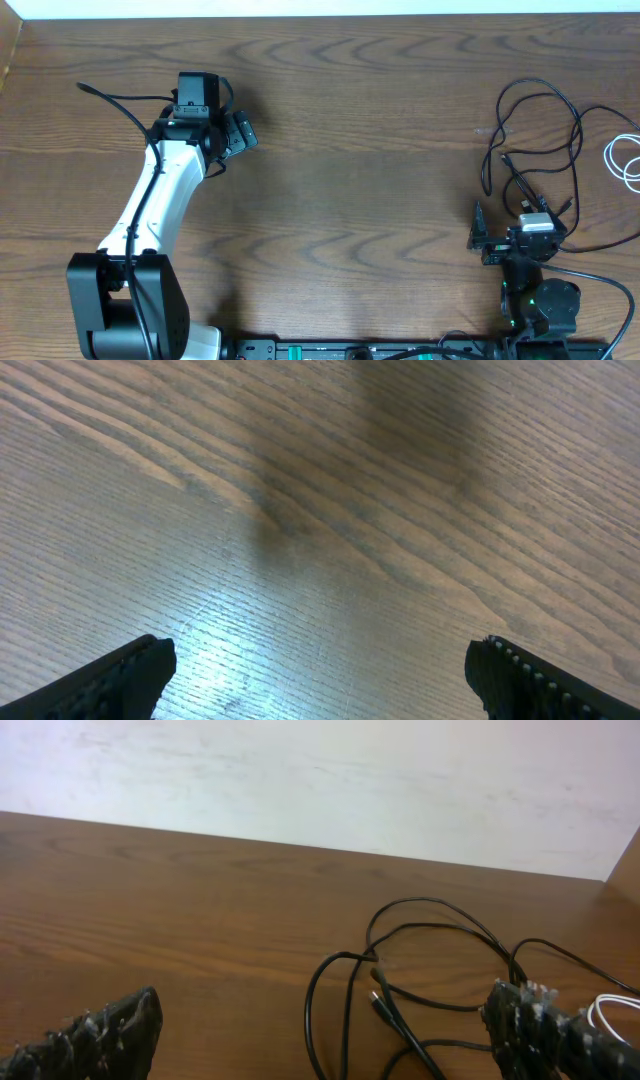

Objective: Untangle cables

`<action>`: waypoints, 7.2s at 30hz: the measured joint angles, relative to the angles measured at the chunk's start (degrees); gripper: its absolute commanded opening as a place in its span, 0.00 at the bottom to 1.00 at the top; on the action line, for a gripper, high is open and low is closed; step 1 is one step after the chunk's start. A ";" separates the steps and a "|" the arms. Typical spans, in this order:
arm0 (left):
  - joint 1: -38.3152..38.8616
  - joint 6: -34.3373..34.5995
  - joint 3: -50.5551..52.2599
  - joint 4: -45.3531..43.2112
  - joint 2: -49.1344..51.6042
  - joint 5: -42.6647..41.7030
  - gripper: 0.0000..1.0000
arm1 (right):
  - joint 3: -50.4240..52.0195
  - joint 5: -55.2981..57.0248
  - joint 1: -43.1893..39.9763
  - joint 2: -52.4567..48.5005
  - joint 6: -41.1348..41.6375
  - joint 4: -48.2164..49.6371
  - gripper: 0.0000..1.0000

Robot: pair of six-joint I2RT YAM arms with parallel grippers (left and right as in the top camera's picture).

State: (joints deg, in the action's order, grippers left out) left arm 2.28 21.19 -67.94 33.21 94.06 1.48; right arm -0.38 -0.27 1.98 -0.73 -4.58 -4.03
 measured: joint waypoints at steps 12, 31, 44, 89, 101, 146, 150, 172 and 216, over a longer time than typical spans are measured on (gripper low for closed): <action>0.00 0.02 0.00 0.02 -5.60 0.00 0.98 | 0.00 0.00 0.00 0.02 0.02 0.00 0.99; 0.00 -1.33 0.17 -0.66 -12.74 3.21 0.98 | 0.00 0.00 0.00 0.00 0.02 0.02 0.99; 0.00 -5.01 24.81 -40.26 -17.09 3.17 0.98 | 0.00 0.02 0.00 0.02 0.00 0.00 0.99; -0.04 -8.28 66.95 -32.26 -76.89 5.07 0.98 | 0.00 0.02 -0.04 0.04 0.02 0.00 0.99; -0.70 -16.59 66.51 -31.32 -93.44 1.31 0.98 | 0.00 0.00 -0.04 0.04 0.02 0.00 0.99; 1.38 -21.05 66.51 -31.30 -93.44 0.35 0.98 | 0.00 0.02 -0.04 0.07 0.02 0.00 0.99; 1.38 -21.05 66.51 -31.30 -93.44 0.35 0.98 | 0.00 0.02 -0.04 0.07 0.02 0.00 0.99; 1.38 -21.05 66.51 -31.30 -93.44 0.35 0.98 | 0.00 0.02 -0.04 0.07 0.02 0.00 0.99; 1.38 -21.07 66.51 -31.30 -93.44 0.35 0.98 | 0.00 0.00 -0.04 0.07 0.02 0.00 0.99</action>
State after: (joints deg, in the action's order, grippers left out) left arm 3.66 0.12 -1.43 1.91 0.62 1.83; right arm -0.38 -0.27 1.93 -0.67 -4.56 -4.03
